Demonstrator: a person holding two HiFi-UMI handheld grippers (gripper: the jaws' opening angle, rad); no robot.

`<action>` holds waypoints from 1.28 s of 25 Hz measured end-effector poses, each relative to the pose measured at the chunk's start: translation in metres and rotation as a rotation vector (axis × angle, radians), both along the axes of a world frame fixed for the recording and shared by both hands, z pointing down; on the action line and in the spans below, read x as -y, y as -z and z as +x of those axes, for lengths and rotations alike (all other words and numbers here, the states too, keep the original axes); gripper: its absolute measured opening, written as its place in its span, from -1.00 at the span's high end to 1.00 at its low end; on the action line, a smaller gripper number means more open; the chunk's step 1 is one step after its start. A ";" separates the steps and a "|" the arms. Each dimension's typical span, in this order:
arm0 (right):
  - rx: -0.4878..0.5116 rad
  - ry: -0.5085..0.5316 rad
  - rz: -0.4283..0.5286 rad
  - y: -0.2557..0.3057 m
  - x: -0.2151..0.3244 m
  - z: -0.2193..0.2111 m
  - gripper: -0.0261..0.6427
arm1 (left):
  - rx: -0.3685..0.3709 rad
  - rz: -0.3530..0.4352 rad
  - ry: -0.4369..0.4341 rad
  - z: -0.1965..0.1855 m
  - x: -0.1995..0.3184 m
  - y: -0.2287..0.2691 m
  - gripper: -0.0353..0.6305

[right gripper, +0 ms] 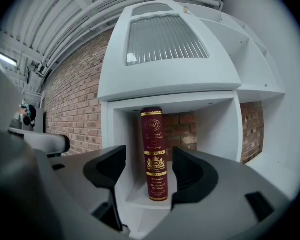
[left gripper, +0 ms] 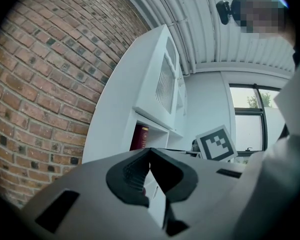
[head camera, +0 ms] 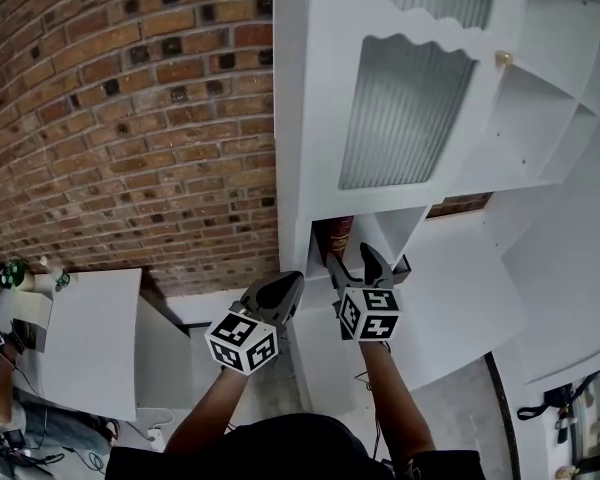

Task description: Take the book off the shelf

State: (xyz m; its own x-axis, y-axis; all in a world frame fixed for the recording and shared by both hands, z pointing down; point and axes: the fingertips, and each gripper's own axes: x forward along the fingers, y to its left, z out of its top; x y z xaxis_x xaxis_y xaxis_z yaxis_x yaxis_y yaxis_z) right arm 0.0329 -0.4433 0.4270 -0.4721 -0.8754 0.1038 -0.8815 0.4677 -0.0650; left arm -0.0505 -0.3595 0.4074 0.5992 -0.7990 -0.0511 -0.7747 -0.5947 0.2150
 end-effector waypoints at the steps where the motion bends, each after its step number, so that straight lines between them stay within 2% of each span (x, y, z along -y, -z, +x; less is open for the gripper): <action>1: 0.000 -0.002 -0.001 0.001 0.005 0.000 0.05 | 0.000 0.001 0.005 -0.002 0.003 0.001 0.84; 24: -0.091 0.000 -0.029 -0.015 0.075 -0.031 0.00 | -0.005 -0.039 0.085 -0.031 0.044 -0.012 0.84; 32: -0.076 -0.017 -0.037 -0.022 0.093 -0.033 0.00 | -0.012 -0.058 0.121 -0.047 0.049 -0.018 0.84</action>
